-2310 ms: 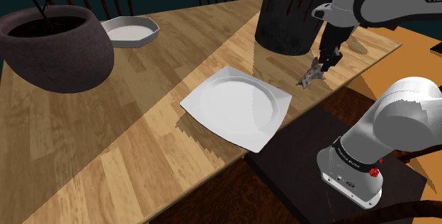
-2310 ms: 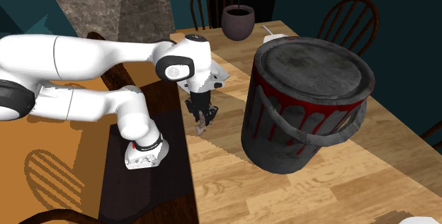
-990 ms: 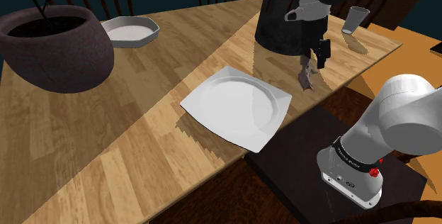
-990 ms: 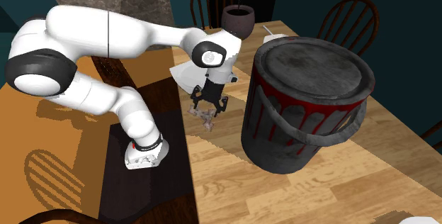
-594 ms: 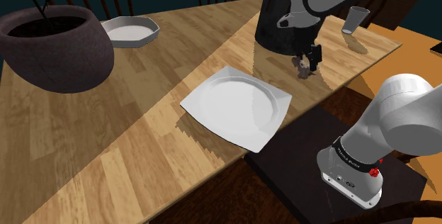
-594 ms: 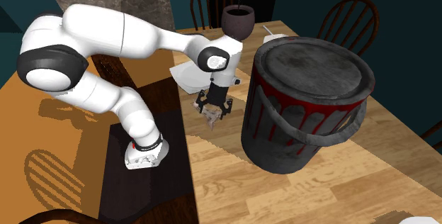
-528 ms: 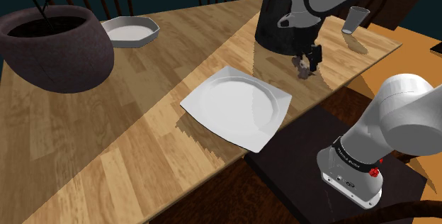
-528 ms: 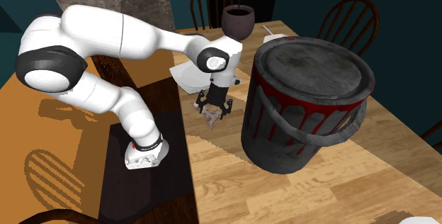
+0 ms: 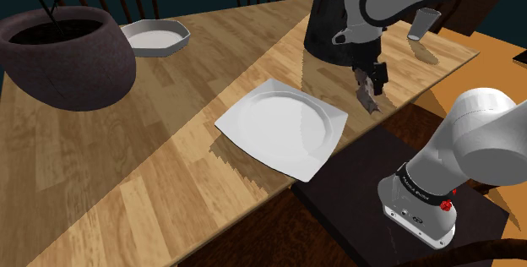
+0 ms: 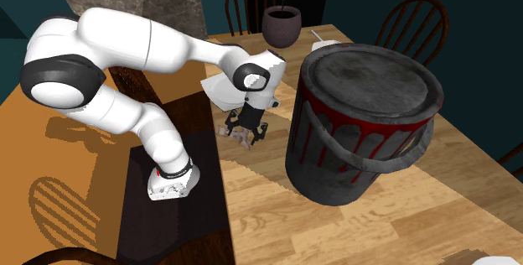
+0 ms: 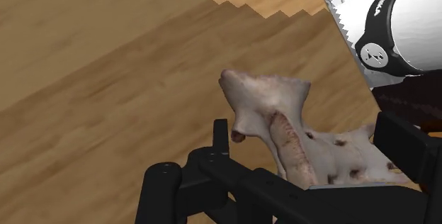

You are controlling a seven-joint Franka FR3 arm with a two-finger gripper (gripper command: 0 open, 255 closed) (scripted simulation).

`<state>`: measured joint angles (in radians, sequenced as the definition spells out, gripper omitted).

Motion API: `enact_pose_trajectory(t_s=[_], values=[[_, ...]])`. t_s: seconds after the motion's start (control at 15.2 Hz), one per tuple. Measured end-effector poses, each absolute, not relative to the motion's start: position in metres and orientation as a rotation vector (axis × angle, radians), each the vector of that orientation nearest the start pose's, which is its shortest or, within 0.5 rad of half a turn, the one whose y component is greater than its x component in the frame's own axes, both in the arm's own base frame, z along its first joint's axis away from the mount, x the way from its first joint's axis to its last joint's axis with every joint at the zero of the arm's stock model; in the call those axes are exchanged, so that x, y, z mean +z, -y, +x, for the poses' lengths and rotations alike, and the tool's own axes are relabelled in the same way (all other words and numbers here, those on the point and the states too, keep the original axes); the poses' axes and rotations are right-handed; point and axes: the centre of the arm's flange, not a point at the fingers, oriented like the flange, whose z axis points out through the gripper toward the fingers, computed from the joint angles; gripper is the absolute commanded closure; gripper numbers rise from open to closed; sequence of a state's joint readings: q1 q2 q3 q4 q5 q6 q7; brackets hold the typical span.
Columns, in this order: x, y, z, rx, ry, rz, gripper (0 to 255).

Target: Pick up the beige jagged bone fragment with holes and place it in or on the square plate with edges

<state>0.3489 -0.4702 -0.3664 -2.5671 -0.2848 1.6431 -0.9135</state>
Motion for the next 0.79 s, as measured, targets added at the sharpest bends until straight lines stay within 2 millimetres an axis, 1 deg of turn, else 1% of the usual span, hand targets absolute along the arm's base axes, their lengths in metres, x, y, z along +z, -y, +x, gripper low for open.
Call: enact_pose_trajectory(t_s=[0.66,0.79], values=[[0.3864,0.0318,0.3408,0.706,1.498,-2.556,255],[0.3924,0.0307,0.3407,0.708,1.498,-2.553,255]])
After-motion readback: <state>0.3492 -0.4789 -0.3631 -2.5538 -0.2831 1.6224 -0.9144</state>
